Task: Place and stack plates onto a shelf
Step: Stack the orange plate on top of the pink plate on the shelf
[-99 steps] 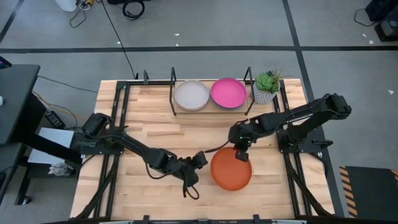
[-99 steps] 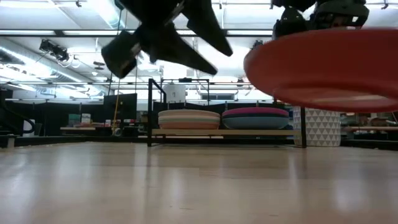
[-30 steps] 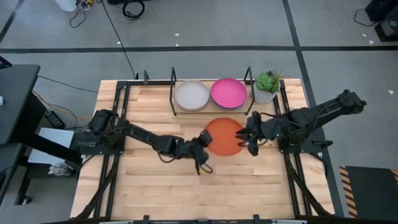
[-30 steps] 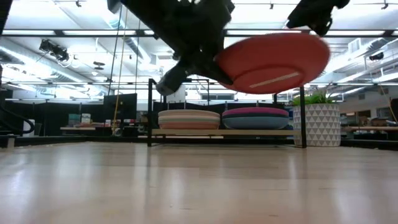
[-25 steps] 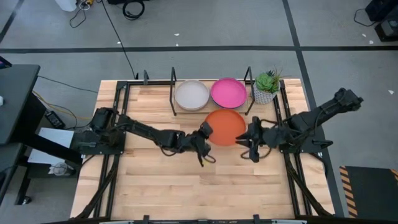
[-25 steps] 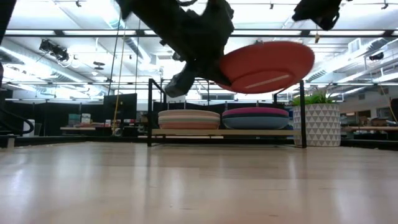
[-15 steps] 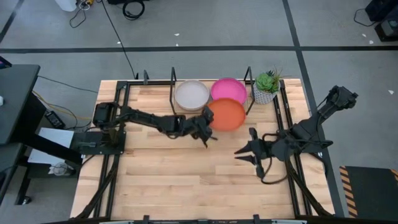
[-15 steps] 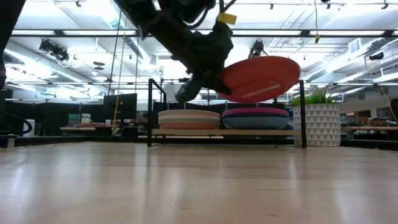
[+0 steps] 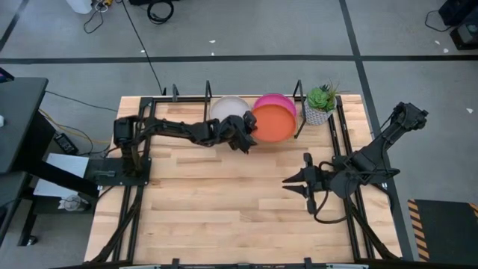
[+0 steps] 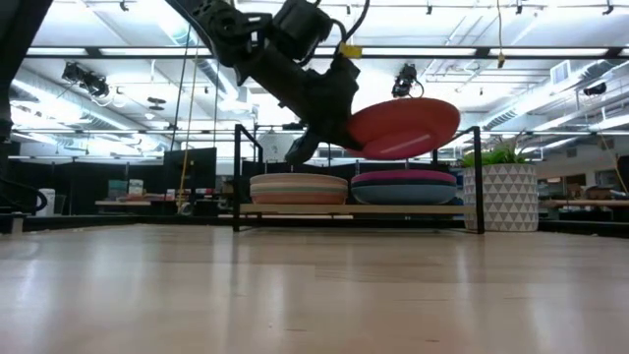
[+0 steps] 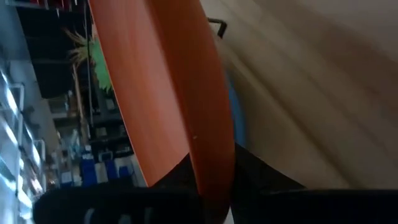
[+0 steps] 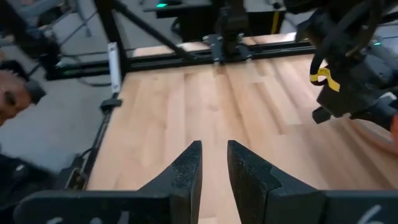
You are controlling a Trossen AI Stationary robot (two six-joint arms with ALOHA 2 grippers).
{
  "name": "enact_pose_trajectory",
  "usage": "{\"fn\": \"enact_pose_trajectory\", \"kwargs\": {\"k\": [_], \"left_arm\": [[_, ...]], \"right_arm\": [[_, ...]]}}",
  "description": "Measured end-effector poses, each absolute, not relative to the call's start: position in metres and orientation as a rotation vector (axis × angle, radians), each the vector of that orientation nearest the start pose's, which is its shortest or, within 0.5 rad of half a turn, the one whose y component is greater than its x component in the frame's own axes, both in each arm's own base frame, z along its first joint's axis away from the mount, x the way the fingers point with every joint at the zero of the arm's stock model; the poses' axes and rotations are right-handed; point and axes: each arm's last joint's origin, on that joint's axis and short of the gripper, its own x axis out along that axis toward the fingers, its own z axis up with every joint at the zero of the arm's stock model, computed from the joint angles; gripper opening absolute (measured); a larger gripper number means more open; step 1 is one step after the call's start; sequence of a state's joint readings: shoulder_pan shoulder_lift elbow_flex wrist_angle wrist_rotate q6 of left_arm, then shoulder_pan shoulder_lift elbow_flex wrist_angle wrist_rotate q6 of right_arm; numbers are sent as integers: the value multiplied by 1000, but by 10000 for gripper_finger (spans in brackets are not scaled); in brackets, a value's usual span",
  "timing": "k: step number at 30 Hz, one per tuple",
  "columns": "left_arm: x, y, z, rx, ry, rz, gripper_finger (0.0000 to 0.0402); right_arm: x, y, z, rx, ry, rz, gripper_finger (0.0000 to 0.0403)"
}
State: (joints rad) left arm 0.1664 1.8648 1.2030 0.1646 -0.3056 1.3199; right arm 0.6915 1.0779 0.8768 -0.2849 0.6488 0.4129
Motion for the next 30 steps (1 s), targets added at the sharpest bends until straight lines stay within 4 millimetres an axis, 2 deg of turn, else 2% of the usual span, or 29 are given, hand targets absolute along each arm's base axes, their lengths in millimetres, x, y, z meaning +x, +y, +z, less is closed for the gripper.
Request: {"fn": "enact_pose_trajectory", "kwargs": {"k": [4, 13, 21, 25, 30], "left_arm": [[402, 89, 208, 1372, 695, -17, 45], [390, 131, 207, 1306, 640, -74, 45], [385, 146, 205, 1275, 633, -81, 46], [395, 150, 194, 1284, 698, 40, 46], [419, 143, 200, 1251, 780, 58, 46]], "right_arm": [[186, 130, 303, 96, 368, -85, 82], [186, 130, 304, 112, 362, -85, 82], [186, 130, 304, 118, 362, -87, 82], [186, 130, 304, 114, 361, -86, 82], [186, 130, 304, 106, 356, -98, 82]]}}
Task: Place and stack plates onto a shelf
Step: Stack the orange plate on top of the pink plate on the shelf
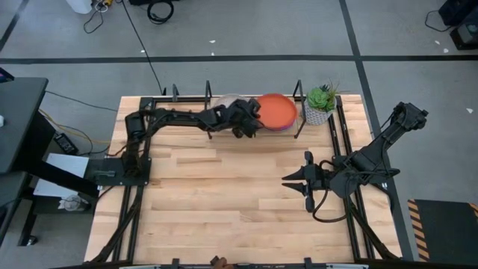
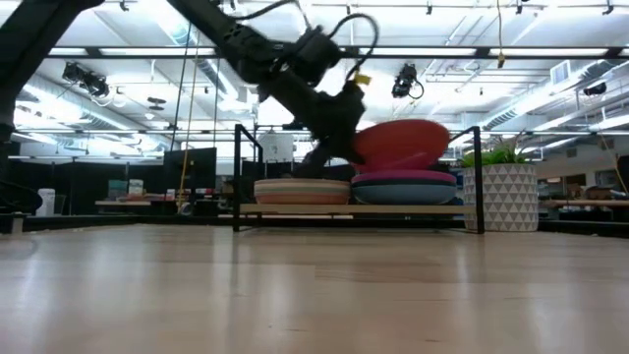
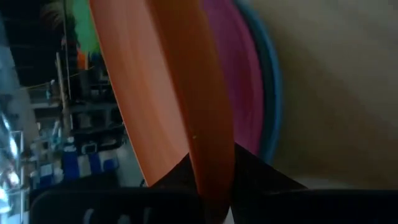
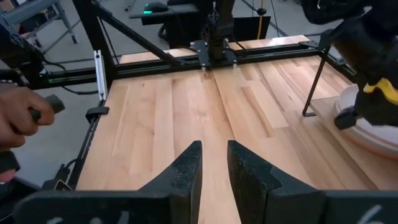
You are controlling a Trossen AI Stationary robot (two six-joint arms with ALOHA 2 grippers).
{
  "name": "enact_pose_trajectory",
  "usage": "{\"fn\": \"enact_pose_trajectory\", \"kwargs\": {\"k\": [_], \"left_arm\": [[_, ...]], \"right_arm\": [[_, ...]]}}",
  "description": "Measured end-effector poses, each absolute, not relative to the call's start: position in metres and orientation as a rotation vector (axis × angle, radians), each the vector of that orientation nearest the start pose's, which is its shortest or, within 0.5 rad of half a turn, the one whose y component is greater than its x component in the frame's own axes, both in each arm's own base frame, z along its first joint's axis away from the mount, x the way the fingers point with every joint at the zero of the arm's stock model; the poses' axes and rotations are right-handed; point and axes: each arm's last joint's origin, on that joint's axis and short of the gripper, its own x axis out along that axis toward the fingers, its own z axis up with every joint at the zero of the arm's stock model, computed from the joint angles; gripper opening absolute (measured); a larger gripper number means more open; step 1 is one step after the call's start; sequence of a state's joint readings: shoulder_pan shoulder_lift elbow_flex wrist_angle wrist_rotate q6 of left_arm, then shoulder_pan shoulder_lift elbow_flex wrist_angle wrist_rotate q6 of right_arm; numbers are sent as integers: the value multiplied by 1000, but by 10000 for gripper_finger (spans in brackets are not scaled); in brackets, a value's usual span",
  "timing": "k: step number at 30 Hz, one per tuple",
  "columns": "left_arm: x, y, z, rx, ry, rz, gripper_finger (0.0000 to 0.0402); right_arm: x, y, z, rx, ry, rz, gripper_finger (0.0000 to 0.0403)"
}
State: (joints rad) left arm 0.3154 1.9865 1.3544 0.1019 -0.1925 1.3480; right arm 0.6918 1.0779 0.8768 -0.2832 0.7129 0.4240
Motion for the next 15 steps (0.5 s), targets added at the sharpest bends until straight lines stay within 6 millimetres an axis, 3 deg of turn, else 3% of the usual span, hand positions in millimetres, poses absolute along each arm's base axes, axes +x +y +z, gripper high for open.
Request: {"fn": "enact_pose_trajectory", "kwargs": {"k": [4, 15], "left_arm": [[430, 141, 209, 1209, 818, 14, 46], [428, 140, 210, 1155, 863, 2, 62]], "right_arm": [[187, 130, 304, 109, 355, -97, 82], [186, 130, 303, 94, 366, -88, 82]]}}
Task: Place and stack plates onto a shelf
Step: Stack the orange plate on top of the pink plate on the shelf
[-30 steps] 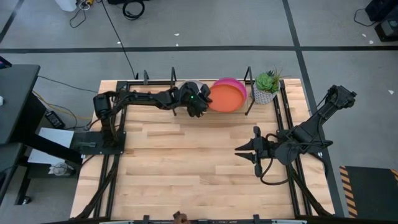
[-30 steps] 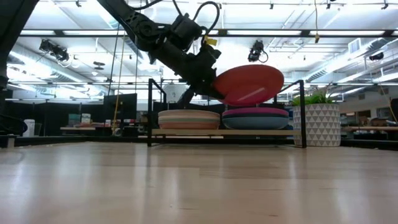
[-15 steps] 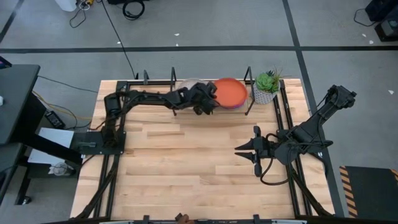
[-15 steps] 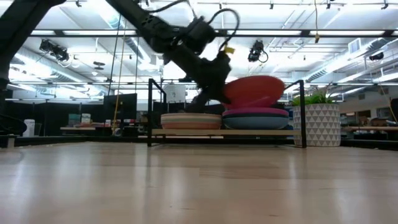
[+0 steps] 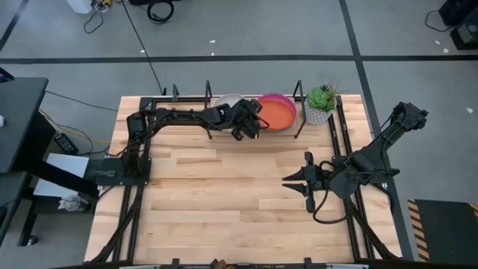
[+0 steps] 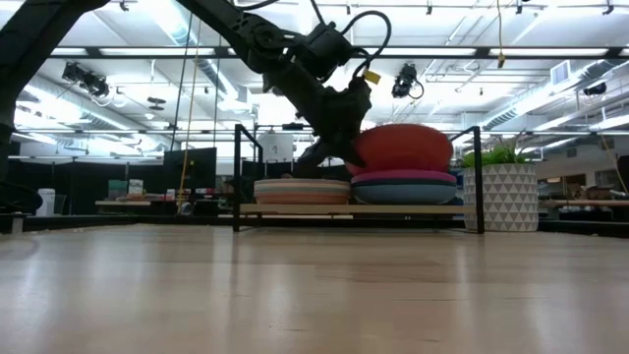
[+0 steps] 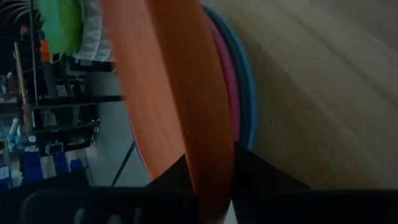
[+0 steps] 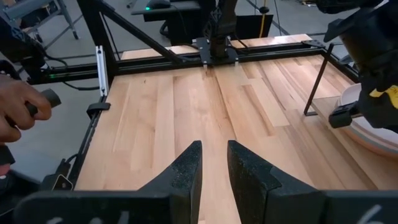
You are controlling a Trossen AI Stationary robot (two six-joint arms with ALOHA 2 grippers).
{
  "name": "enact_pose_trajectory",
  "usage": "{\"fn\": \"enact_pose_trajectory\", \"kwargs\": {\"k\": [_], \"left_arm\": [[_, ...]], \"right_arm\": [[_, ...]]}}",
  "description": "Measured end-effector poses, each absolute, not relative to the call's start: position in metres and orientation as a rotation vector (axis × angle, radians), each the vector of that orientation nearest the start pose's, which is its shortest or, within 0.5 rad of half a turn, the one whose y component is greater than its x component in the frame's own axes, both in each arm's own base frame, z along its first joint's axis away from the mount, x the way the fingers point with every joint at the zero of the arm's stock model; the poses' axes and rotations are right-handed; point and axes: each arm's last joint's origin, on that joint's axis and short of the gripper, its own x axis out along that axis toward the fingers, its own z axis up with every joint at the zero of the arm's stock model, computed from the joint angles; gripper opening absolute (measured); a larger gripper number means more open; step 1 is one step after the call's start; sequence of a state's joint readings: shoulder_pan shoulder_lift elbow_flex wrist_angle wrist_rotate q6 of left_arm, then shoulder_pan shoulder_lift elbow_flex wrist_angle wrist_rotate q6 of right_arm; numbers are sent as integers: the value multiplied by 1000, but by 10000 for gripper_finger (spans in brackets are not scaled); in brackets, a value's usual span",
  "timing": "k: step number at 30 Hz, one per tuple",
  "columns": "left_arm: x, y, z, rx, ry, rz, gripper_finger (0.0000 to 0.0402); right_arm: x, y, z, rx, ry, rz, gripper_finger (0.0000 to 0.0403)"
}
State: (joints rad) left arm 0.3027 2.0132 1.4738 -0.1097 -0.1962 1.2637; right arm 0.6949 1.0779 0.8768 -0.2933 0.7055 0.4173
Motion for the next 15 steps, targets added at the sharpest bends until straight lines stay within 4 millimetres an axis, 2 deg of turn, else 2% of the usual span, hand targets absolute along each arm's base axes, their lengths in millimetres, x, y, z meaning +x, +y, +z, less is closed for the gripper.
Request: {"fn": "enact_pose_trajectory", "kwargs": {"k": [4, 9, 13, 15], "left_arm": [[429, 140, 210, 1095, 846, 27, 103], [425, 138, 210, 936, 842, 27, 147], [421, 135, 211, 800, 812, -60, 156], [422, 136, 212, 759, 795, -50, 157]], "right_arm": [[186, 130, 303, 93, 366, -88, 82], [186, 130, 303, 78, 367, -86, 82], [186, 130, 303, 72, 367, -85, 82], [186, 130, 303, 66, 367, -83, 82]]}}
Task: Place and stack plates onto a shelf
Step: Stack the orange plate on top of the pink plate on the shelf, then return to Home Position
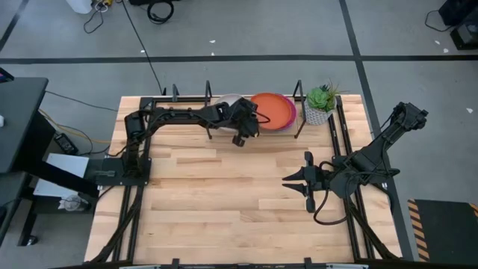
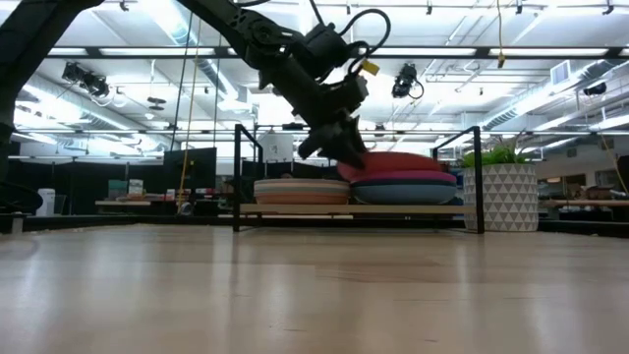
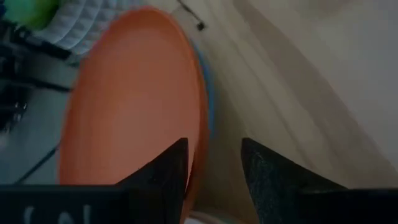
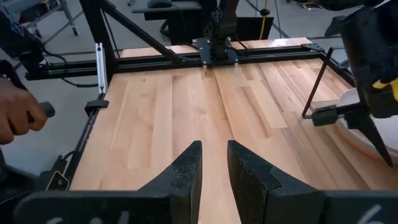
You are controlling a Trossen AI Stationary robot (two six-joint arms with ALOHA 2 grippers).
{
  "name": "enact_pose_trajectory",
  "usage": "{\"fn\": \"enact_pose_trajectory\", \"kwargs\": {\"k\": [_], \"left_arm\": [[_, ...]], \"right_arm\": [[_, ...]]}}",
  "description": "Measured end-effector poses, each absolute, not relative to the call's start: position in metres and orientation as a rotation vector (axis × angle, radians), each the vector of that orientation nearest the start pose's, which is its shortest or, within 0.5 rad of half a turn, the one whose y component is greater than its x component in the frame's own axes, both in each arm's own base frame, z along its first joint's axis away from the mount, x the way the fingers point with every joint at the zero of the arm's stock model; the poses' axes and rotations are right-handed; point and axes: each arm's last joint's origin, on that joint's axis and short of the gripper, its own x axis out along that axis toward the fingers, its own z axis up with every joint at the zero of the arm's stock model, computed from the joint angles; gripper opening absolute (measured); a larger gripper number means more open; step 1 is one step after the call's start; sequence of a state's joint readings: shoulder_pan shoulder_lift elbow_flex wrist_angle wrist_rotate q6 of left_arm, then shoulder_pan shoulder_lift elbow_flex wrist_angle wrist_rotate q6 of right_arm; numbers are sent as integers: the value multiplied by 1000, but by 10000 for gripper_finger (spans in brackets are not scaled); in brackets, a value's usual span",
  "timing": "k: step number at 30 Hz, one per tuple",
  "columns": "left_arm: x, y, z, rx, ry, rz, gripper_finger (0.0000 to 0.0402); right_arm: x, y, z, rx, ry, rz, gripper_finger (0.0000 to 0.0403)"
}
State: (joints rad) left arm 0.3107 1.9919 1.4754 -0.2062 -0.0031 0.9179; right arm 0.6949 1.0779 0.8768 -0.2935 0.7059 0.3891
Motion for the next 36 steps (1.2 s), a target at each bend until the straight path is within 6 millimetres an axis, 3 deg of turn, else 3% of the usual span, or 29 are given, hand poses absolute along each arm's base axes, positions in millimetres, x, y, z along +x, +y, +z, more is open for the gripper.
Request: {"fn": "enact_pose_trajectory", "kwargs": {"k": [9, 17, 23, 30, 36], "left_arm": [[430, 140, 224, 682, 662, 114, 157], [432, 137, 225, 575, 598, 46, 157], [411, 130, 250, 479, 664, 4, 157], [384, 94, 274, 344, 679, -208, 128], [351, 69, 259, 219, 776, -299, 91]], "right_arm": [[186, 130, 303, -13, 371, -69, 82], [186, 130, 303, -37, 373, -65, 82], [185, 130, 301, -31, 397, -62, 82], [180, 124, 292, -81, 468, -144, 82], [175, 116, 294, -162, 427, -212, 76]]}}
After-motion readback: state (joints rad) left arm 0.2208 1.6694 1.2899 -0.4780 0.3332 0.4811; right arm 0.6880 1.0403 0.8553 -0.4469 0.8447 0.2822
